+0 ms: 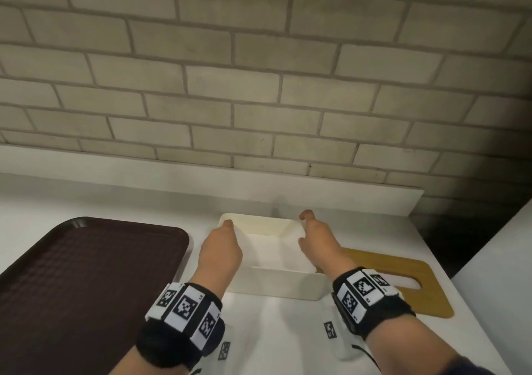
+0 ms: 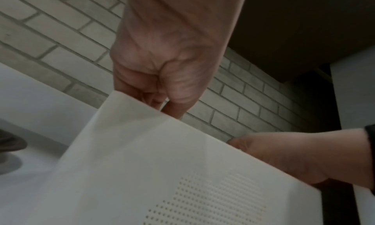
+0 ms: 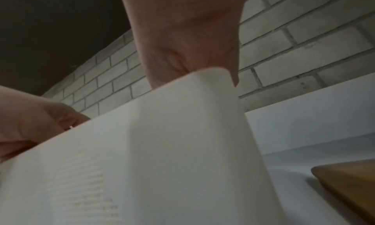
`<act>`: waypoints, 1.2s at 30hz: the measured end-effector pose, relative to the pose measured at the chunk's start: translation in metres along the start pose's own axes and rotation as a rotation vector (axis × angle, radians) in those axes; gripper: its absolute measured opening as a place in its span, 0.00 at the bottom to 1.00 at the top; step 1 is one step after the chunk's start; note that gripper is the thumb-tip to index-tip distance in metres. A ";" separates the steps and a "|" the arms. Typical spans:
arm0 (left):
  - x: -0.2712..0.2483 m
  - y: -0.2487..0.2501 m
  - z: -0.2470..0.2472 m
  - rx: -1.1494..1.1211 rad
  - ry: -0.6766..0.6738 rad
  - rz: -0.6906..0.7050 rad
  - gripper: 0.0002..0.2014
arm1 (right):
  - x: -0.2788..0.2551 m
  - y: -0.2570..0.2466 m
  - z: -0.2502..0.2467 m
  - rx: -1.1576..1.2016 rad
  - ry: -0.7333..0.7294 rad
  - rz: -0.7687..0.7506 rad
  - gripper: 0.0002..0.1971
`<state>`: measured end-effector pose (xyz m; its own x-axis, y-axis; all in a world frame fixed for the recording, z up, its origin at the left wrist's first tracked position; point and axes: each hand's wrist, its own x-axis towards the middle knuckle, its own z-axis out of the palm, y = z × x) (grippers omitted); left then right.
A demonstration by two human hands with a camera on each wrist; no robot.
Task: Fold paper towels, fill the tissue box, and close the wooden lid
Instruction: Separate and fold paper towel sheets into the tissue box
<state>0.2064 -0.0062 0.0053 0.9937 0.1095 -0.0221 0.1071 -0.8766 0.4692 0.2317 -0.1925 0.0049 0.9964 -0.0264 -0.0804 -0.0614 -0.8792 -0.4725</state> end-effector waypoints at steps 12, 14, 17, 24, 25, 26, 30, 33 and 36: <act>0.023 0.022 0.020 0.369 -0.163 0.302 0.18 | -0.008 -0.035 0.014 -0.217 -0.194 -0.227 0.17; 0.026 0.021 0.026 0.357 -0.288 0.239 0.19 | -0.003 -0.029 0.022 -0.230 -0.278 -0.185 0.16; 0.033 0.011 0.028 0.336 -0.325 0.189 0.24 | 0.005 -0.018 0.023 -0.304 -0.321 -0.144 0.26; 0.019 0.004 0.009 0.228 -0.199 0.140 0.19 | -0.024 -0.021 -0.004 -0.383 -0.185 -0.177 0.17; 0.010 0.005 0.003 0.148 -0.128 0.149 0.20 | -0.038 -0.024 -0.008 -0.368 -0.072 -0.254 0.15; -0.002 0.004 -0.003 0.063 -0.053 0.163 0.19 | -0.053 -0.028 -0.010 -0.339 0.021 -0.350 0.13; -0.063 -0.011 -0.017 -0.306 0.151 0.144 0.15 | -0.115 -0.031 0.013 -0.316 -0.299 -0.676 0.13; -0.103 -0.027 -0.018 -0.360 0.145 0.113 0.14 | -0.136 -0.021 0.044 -0.494 -0.559 -0.828 0.19; -0.122 -0.041 -0.013 -0.354 0.093 0.064 0.14 | -0.141 -0.023 0.058 -0.480 -0.536 -0.905 0.17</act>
<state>0.0802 0.0225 0.0005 0.9891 0.1162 0.0902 0.0106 -0.6681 0.7440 0.0890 -0.1416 -0.0237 0.5045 0.8098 -0.2995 0.8055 -0.5663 -0.1746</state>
